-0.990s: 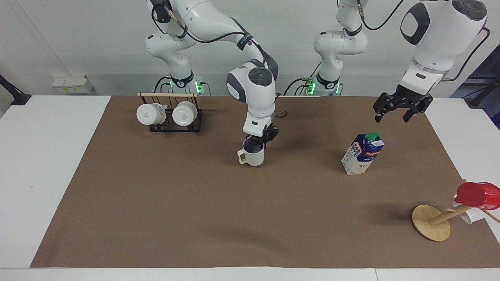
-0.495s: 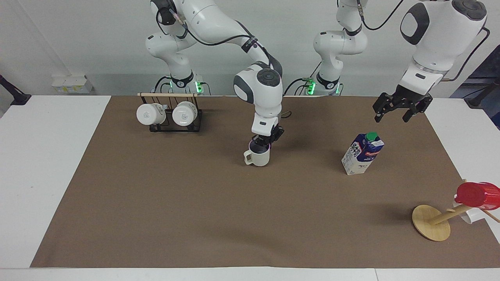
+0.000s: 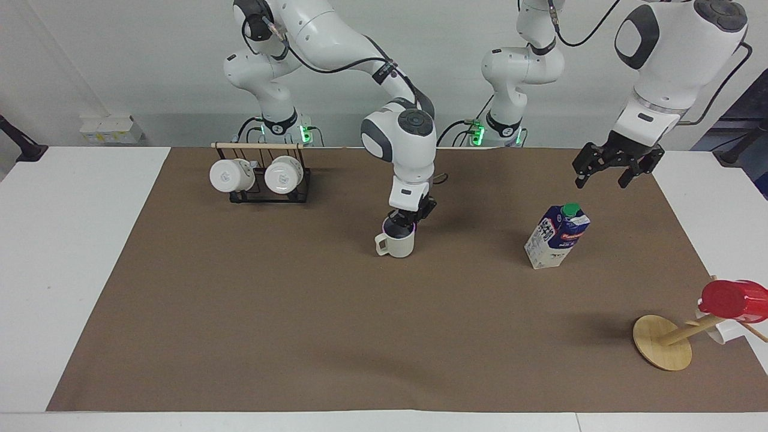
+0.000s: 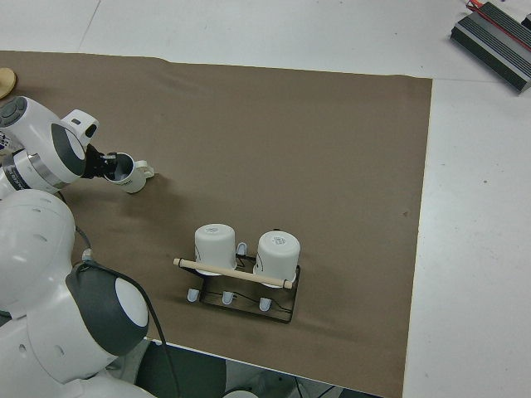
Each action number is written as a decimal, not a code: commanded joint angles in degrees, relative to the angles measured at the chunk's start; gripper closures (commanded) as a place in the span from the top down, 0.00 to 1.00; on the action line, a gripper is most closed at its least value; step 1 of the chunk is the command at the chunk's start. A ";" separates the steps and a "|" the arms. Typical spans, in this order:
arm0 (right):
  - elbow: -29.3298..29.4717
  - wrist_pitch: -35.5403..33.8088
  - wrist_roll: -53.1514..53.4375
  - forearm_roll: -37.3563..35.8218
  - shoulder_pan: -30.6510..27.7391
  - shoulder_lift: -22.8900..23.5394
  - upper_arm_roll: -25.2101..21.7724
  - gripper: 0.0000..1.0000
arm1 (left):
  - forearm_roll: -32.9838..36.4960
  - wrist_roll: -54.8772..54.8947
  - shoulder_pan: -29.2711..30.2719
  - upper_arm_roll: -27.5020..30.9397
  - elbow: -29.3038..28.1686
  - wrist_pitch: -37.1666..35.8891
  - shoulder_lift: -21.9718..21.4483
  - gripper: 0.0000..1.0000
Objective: Place cup and milk on table
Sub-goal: 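Carry the white mug toward the table centre with the right gripper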
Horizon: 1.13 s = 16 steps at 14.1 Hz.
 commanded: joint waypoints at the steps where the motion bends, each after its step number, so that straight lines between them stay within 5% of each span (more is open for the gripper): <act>1: -0.05 1.79 0.70 -0.83 -0.12 0.53 -0.25 1.00 | 0.01 -0.72 -0.15 0.00 -1.67 0.67 -1.22 1.00; 8: 0.92 -0.57 2.98 6.36 -2.13 -4.91 -0.42 1.00 | 0.01 -0.55 0.03 0.00 -3.16 1.99 -0.60 1.00; 16: 0.92 -10.68 2.71 8.13 -13.81 -16.33 -0.78 1.00 | -0.08 -0.72 -0.15 0.00 -13.88 17.19 0.71 1.00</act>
